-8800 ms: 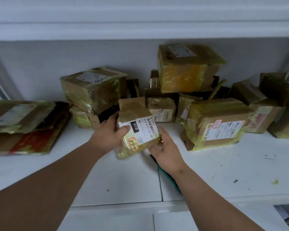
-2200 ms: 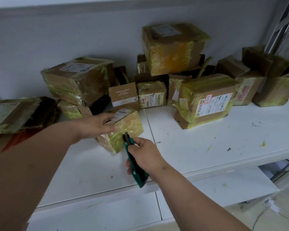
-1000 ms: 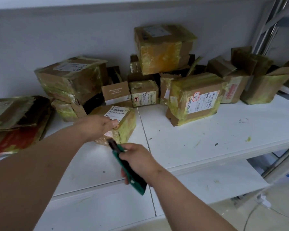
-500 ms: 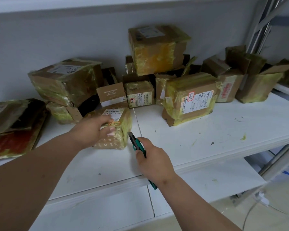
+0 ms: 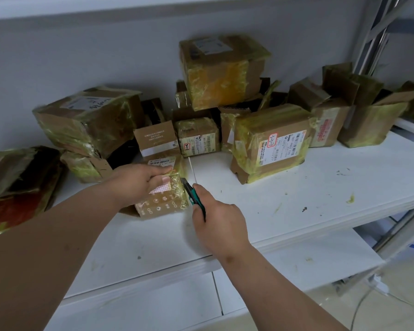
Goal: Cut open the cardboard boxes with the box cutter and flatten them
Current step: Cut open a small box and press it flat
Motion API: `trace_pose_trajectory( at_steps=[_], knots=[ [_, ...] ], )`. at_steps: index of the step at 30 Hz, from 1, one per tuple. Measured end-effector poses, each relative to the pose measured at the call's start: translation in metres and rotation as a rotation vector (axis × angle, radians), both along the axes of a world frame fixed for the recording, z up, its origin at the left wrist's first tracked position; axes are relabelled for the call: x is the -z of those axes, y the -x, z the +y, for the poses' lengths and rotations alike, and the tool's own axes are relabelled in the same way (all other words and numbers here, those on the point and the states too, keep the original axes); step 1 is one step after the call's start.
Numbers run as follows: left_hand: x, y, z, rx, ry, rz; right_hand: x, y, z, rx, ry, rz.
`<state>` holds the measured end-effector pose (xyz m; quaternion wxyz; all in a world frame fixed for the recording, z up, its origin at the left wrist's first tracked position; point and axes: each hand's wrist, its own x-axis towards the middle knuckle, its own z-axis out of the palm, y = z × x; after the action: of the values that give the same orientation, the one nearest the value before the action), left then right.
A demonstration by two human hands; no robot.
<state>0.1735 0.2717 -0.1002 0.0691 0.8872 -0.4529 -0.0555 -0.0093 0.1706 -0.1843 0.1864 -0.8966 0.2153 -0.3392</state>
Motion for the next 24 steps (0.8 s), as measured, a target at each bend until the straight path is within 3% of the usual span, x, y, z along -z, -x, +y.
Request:
trace_pose_trajectory(
  at_steps=[11,24],
  knots=[
    [0.007,-0.016,-0.003,-0.009,0.06,0.086,0.001,-0.016,-0.001,0.174,0.096,0.054],
    [0.012,-0.021,-0.004,0.032,0.04,0.107,-0.008,-0.015,0.006,0.153,0.124,0.198]
  ],
)
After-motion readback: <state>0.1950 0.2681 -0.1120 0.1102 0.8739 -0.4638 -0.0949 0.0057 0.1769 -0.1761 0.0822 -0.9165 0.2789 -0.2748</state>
